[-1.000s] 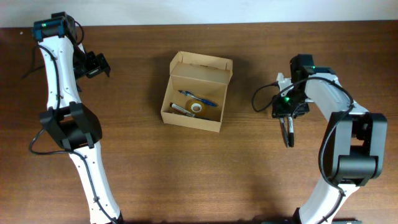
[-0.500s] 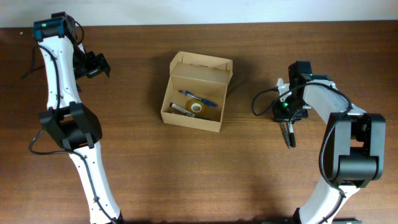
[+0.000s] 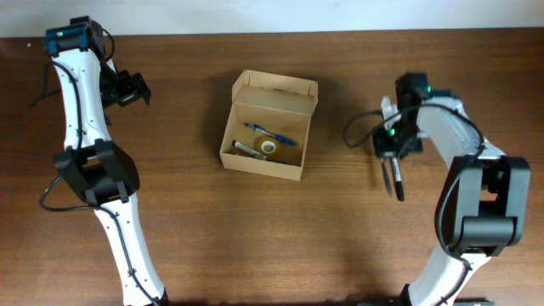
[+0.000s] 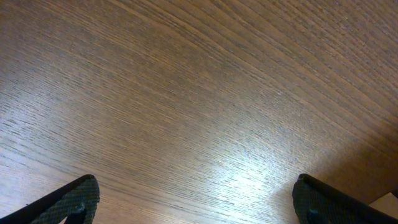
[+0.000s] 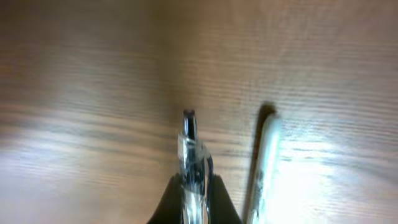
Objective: Pack container
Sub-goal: 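Carry the clear pen into the box and release it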
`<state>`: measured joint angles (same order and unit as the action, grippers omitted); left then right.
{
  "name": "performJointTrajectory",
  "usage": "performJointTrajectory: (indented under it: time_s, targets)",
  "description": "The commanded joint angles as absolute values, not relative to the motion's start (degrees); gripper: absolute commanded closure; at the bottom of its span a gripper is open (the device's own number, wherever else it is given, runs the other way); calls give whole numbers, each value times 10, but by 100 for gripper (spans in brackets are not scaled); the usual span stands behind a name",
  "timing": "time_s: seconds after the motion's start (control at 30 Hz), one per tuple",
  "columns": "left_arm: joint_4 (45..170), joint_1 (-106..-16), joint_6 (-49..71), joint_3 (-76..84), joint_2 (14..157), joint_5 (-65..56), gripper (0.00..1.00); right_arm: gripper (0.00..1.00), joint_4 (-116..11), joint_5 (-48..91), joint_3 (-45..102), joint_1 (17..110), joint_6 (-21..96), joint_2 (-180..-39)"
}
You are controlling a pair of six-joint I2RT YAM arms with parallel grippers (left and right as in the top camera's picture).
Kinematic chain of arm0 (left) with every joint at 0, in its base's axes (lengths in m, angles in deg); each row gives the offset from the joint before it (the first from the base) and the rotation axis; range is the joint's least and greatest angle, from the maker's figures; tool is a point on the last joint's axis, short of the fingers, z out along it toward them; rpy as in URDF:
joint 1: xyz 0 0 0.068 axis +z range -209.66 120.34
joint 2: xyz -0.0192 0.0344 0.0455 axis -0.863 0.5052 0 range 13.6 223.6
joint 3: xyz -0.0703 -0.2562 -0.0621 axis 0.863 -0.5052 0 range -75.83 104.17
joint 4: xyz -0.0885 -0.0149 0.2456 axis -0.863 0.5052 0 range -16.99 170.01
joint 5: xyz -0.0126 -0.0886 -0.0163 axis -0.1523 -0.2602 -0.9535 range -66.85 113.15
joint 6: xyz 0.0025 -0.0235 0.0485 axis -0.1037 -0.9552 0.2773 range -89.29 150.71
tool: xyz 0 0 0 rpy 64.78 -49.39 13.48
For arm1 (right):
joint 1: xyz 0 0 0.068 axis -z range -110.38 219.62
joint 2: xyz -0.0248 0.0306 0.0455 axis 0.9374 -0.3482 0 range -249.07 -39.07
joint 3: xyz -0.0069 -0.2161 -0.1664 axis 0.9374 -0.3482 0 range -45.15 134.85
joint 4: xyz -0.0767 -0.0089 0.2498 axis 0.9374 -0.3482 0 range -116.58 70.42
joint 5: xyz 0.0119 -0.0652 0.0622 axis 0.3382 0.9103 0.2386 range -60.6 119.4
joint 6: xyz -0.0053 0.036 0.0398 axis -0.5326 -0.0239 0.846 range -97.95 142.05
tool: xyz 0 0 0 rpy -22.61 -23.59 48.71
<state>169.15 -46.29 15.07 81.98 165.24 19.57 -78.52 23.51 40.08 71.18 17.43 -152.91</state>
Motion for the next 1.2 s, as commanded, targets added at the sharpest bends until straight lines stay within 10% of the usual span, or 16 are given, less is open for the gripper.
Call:
performJointTrajectory:
  time_s: [0.0,0.53,1.17]
  targets:
    - [1691,-461,151,817,1657,202,0,96,-828,221,524,670,154,-1497]
    - [1690,-461,151,817,1657,202,0,96,-859,220,782,346,-258,-1548]
    - [1691,-461,151,817,1657,202,0,96,-847,156,780,337,-233,-1749]
